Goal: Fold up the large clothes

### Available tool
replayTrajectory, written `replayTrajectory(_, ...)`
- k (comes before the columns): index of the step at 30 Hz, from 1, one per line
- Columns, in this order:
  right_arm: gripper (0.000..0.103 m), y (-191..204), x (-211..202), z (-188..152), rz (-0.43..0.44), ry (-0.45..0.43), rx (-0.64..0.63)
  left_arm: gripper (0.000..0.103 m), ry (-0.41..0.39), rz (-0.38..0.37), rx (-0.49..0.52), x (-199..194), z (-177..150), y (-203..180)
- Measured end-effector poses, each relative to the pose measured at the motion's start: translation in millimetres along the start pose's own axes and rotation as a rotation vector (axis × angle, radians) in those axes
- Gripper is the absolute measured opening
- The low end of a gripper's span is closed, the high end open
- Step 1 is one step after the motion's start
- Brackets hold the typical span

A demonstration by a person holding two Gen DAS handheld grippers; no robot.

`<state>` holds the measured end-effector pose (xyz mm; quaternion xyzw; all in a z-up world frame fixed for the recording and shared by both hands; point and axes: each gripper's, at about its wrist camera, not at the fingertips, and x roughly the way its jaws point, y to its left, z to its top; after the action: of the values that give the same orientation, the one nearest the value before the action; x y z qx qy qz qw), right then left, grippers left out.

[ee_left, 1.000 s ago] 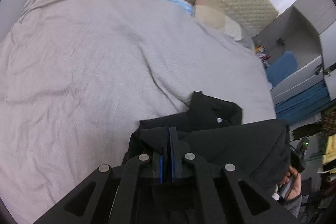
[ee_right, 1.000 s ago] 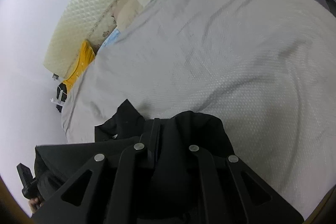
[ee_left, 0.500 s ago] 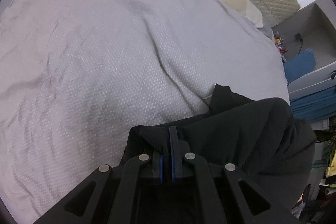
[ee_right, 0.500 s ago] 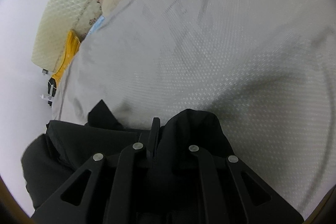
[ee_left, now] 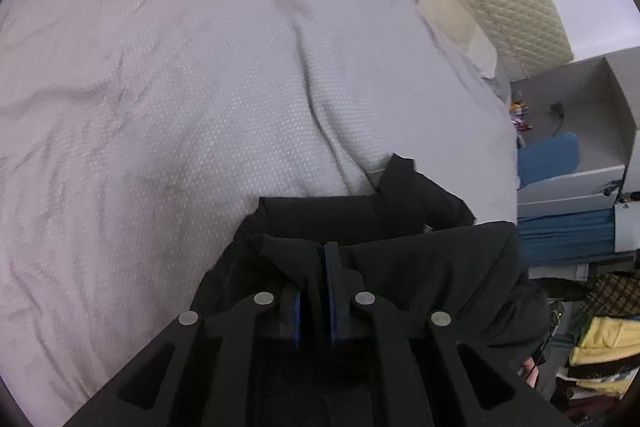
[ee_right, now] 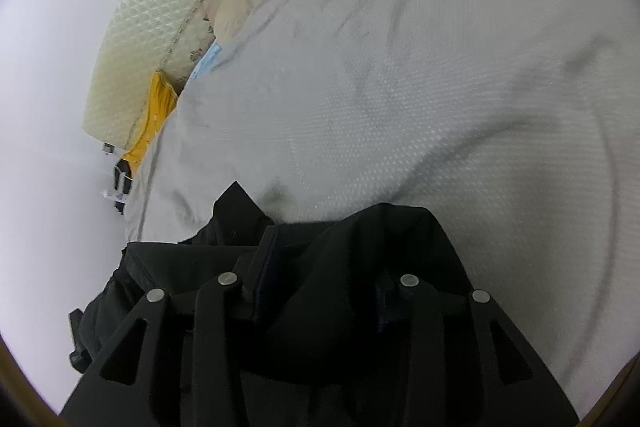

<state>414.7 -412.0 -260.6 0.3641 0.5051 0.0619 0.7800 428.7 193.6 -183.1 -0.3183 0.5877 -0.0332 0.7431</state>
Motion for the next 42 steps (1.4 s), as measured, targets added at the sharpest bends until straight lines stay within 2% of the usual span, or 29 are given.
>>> replayTrajectory(2, 0.06, 11.3, -16.0, -3.5, 0.003, -0.017, -0.008, 0.022, -0.016, -0.028, -0.002, -15.6, -6.8, -1.6)
replayTrajectory(3, 0.069, 17.5, -30.0, -6.8, 0.0, -0.026, -0.016, 0.038, -0.022, -0.04, 0.001, -23.5, -10.0, -2.7)
replayTrajectory(4, 0.072, 21.0, -36.7, -6.8, -0.007, -0.03, -0.022, 0.058, -0.036, -0.05, 0.017, -36.8, -15.5, -5.7)
replayTrajectory(6, 0.074, 32.8, -60.0, -9.7, -0.019, -0.056, -0.049, 0.075, -0.082, -0.054, 0.064, -61.0, -24.5, -12.9)
replayTrajectory(7, 0.075, 39.7, -68.6, -10.0, -0.023, -0.071, -0.061, 0.075, -0.105, -0.051, 0.085, -70.1, -27.9, -16.2)
replayTrajectory(10, 0.081, 61.1, -102.1, -17.4, -0.068, -0.147, -0.118, 0.075, -0.24, -0.017, 0.191, -110.9, -47.9, -38.1)
replayTrajectory(13, 0.084, 100.0, -132.3, -34.3, -0.172, -0.269, -0.283, 0.075, -0.343, 0.008, 0.301, -130.7, -68.8, -64.6)
replayTrajectory(15, 0.085, 122.7, -139.8, -47.4, -0.19, -0.32, -0.38, 0.075, -0.385, 0.03, 0.364, -130.6, -83.8, -83.5)
replayTrajectory(17, 0.087, 140.8, -137.9, -62.4, -0.17, -0.341, -0.441, 0.075, -0.416, 0.063, 0.452, -121.2, -101.0, -103.0)
replayTrajectory(20, 0.089, 156.4, -118.5, -87.6, -0.116, -0.326, -0.49, 0.075, -0.395, 0.164, 0.579, -84.8, -126.1, -124.5)
replayTrajectory(24, 0.089, 161.4, -75.4, -123.0, -0.157, -0.302, -0.586, 0.075, -0.347, 0.128, 0.59, -36.0, -136.6, -126.1)
replayTrajectory(26, 0.089, 155.1, -50.5, -135.9, -0.169, -0.283, -0.61, 0.075, -0.345, 0.157, 0.605, -13.2, -134.7, -126.5)
replayTrajectory(29, 0.089, 145.9, -19.2, -146.0, -0.191, -0.26, -0.64, 0.075, -0.361, 0.251, 0.633, 19.4, -129.8, -127.5)
replayTrajectory(32, 0.092, 130.6, 6.8, -145.7, -0.18, -0.27, -0.641, 0.075, -0.378, 0.256, 0.631, 40.0, -125.7, -125.3)
replayTrajectory(34, 0.099, 126.7, 11.2, -141.9, -0.172, -0.294, -0.629, 0.076, -0.39, 0.253, 0.623, 48.1, -120.1, -120.9)
replayTrajectory(36, 0.102, 129.4, 18.8, -135.8, -0.18, -0.302, -0.635, 0.076, -0.4, 0.268, 0.619, 56.7, -112.4, -120.5)
replayTrajectory(42, 0.103, 144.7, 47.0, -123.2, -0.226, -0.309, -0.682, 0.078, -0.415, 0.352, 0.617, 77.4, -91.0, -127.5)
